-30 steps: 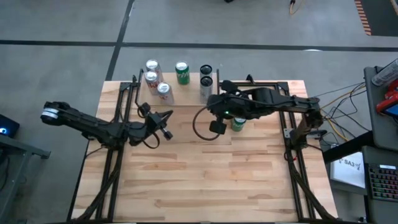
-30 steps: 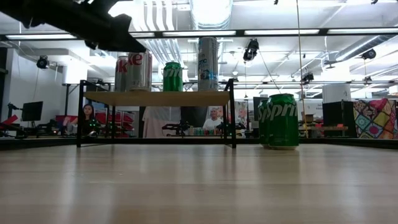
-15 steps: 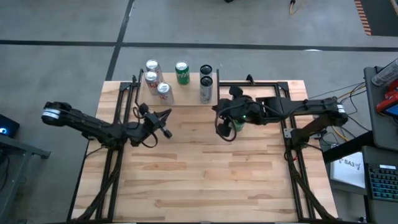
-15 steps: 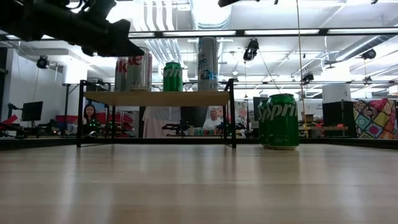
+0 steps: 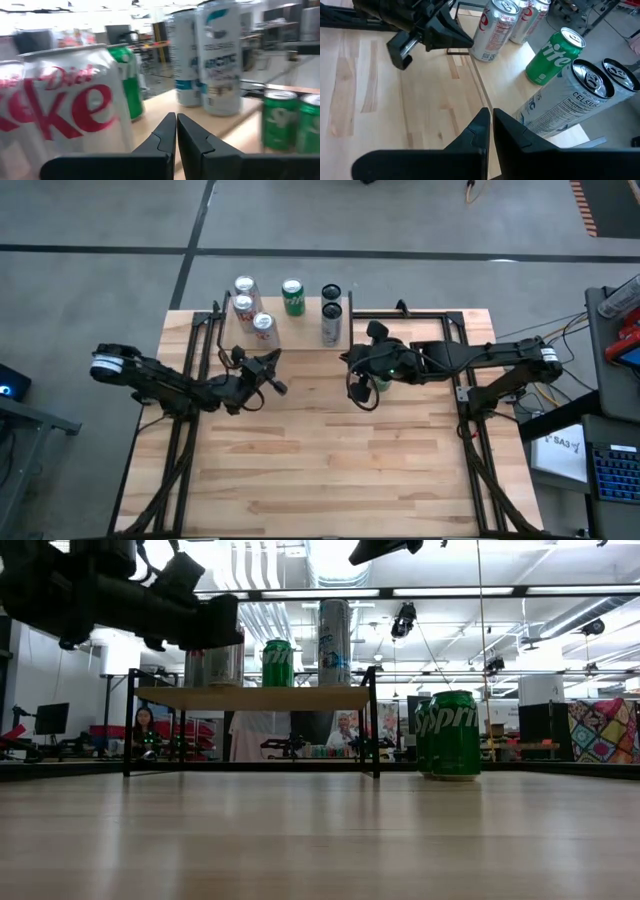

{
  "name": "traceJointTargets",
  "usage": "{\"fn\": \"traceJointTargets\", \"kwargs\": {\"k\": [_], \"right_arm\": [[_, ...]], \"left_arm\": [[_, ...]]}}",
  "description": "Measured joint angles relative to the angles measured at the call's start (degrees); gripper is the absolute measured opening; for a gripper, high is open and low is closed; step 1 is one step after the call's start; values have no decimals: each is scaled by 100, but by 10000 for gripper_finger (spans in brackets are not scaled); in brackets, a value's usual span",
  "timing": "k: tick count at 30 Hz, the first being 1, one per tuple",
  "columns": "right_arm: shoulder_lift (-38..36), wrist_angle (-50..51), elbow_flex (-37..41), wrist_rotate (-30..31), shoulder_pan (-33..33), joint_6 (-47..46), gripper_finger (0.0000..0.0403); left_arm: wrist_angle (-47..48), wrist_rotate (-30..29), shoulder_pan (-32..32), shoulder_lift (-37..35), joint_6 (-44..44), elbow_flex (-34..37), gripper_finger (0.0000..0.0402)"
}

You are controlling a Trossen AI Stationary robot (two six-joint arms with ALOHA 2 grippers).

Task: Place canned beverage on shelf
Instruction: Put the red-silver soda can aligned with the other red-silver soda cans on the shelf

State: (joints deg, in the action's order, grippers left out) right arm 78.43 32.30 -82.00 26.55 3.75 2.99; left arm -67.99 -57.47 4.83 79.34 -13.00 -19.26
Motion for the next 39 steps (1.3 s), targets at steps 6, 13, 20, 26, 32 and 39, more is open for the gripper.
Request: {"fn": "traceJointTargets", "kwargs": {"k": [6, 13, 20, 26, 32, 39], "right_arm": [[0, 20, 65, 0, 0, 54, 12], [2, 1, 127, 0, 0, 31, 12], [3, -4, 156, 0, 0, 0, 12], [4, -10, 156, 0, 0, -18, 12], [4, -30, 156, -1, 0, -51, 12], [7, -109, 156, -1, -2, -96, 12]], "left_arm": [[-575, -209, -77, 482, -305, -160, 0], [-616, -355, -260, 698, -304, -294, 0], [-624, -369, -298, 738, -303, -354, 0], [-621, -488, -307, 725, -283, -354, 0], [-621, -514, -307, 729, -279, -354, 0], [-621, -521, -307, 729, -237, -354, 0]]}}
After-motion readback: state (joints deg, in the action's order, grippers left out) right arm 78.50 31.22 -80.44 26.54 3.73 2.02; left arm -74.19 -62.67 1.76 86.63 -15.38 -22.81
